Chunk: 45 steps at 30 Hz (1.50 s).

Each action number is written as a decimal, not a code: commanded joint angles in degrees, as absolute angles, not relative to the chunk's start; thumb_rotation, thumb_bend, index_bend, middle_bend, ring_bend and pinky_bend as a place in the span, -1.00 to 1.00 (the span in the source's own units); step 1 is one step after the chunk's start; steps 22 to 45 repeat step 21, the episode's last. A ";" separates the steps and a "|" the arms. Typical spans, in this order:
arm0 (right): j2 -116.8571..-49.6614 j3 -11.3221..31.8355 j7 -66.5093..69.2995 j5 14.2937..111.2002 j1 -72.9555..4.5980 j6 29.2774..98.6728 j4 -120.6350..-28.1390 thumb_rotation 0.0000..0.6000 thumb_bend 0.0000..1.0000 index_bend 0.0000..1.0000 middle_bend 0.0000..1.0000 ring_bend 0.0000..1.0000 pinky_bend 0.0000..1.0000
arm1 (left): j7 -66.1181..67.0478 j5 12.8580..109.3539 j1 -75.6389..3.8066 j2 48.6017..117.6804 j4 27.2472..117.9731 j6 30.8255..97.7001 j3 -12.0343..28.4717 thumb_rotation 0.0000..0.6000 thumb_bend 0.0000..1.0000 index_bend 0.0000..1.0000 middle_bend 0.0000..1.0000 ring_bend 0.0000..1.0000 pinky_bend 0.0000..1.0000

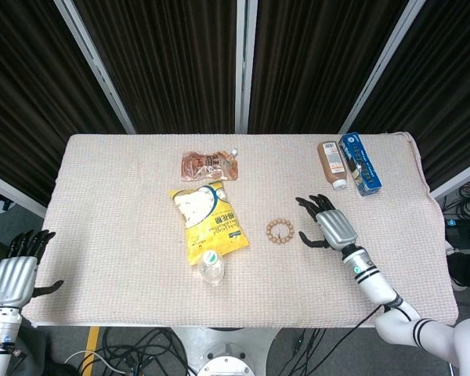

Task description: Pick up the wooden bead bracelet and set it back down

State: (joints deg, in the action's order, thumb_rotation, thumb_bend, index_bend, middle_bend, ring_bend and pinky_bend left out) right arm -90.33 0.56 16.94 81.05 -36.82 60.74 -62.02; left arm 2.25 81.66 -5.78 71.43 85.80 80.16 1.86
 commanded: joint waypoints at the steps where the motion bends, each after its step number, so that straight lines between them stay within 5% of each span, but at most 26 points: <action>1: -86.44 3.44 9.87 77.87 -34.01 63.25 -69.62 0.36 -0.29 -1.00 -0.78 -1.00 -1.00 | 1.76 81.82 -5.79 71.56 85.53 80.42 2.00 1.00 -1.00 -0.74 -0.83 -1.00 -1.00; 7: -79.19 3.27 12.50 78.96 -26.53 73.42 -76.98 0.88 -0.32 -1.00 -0.73 -1.00 -1.00 | 0.75 82.81 -5.66 72.76 83.81 82.25 2.51 1.00 -1.00 -0.74 -0.83 -1.00 -1.00; 18: -68.98 -0.98 6.39 82.57 -12.78 89.13 -88.28 0.89 -0.29 -1.00 -0.81 -1.00 -1.00 | 2.90 83.90 -5.06 74.70 82.19 85.50 3.06 1.00 -1.00 -0.74 -0.83 -1.00 -1.00; 45: -67.94 -1.50 6.19 83.42 -11.58 89.55 -89.58 0.89 -0.28 -1.00 -0.82 -1.00 -1.00 | 3.42 83.96 -4.95 74.76 82.31 85.88 3.12 1.00 -1.00 -0.74 -0.83 -1.00 -1.00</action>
